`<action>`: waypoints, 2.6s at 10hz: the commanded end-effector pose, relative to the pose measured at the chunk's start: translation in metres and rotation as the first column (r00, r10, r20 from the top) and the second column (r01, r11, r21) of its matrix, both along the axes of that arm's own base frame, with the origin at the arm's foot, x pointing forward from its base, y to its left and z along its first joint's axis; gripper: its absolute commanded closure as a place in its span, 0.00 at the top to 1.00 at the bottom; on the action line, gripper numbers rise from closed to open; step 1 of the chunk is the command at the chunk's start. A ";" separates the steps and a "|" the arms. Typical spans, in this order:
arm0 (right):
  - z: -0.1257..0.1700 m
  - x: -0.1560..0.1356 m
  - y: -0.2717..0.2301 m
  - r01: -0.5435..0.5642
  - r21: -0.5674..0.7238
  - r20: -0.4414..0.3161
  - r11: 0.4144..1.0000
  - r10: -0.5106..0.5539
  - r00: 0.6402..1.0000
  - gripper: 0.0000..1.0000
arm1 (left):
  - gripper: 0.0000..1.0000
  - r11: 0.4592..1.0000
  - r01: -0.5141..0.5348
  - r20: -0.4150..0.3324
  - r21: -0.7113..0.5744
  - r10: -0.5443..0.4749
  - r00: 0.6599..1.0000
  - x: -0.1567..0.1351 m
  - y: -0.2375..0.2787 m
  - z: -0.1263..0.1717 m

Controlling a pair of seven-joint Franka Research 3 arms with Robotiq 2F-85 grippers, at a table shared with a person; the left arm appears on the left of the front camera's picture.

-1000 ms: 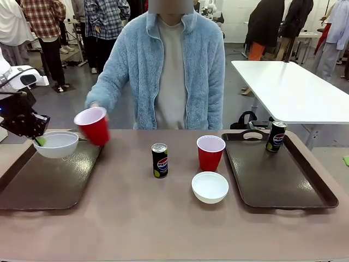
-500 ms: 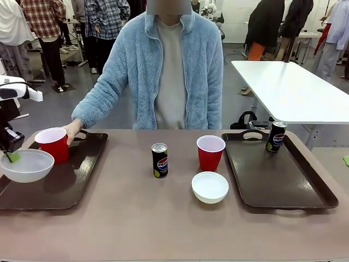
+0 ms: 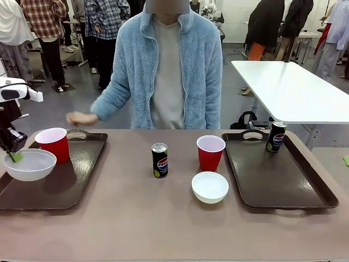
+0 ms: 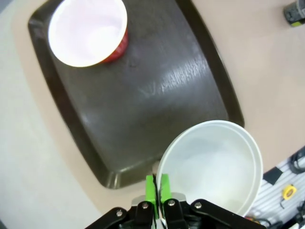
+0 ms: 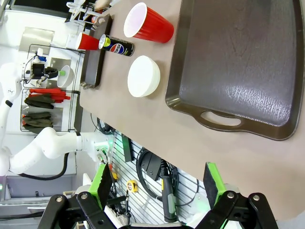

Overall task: Prepare tableware on both trays.
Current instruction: Pick up a Picnic Bowl from the table and place it on a Handle tray.

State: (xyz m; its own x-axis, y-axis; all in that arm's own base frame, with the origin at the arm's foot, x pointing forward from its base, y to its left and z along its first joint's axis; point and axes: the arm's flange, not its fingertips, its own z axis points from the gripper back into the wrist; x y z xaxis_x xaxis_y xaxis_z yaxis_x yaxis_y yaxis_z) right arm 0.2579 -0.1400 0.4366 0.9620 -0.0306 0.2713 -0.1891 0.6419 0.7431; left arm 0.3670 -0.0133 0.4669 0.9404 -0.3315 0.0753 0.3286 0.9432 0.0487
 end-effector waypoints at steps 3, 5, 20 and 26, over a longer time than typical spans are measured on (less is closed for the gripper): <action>0.000 0.002 -0.001 -0.008 0.026 0.022 1.000 0.007 1.000 1.00 | 0.00 0.993 -0.059 0.109 -0.105 0.070 0.992 0.007 -0.009 -0.041; 0.000 0.002 -0.001 -0.008 0.026 0.022 1.000 0.007 1.000 1.00 | 0.00 0.979 -0.121 0.129 -0.161 0.143 0.981 0.008 0.004 -0.060; 0.000 0.002 -0.001 -0.008 0.026 0.022 1.000 0.007 1.000 1.00 | 0.04 0.992 -0.068 0.107 -0.109 0.080 0.991 0.024 -0.003 -0.107; 0.000 0.002 -0.001 -0.008 0.026 0.022 1.000 0.007 1.000 1.00 | 0.64 0.998 -0.045 0.093 -0.044 0.048 0.994 0.022 -0.003 -0.114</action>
State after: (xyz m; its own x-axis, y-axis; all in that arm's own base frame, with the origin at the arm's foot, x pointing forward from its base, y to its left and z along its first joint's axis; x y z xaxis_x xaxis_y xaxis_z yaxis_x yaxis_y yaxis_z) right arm 0.2579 -0.1398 0.4366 0.9620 -0.0301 0.2712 -0.1894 0.6420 0.7429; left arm 0.4099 -0.0185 0.3599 0.9469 -0.2644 0.1831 0.2693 0.9630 -0.0022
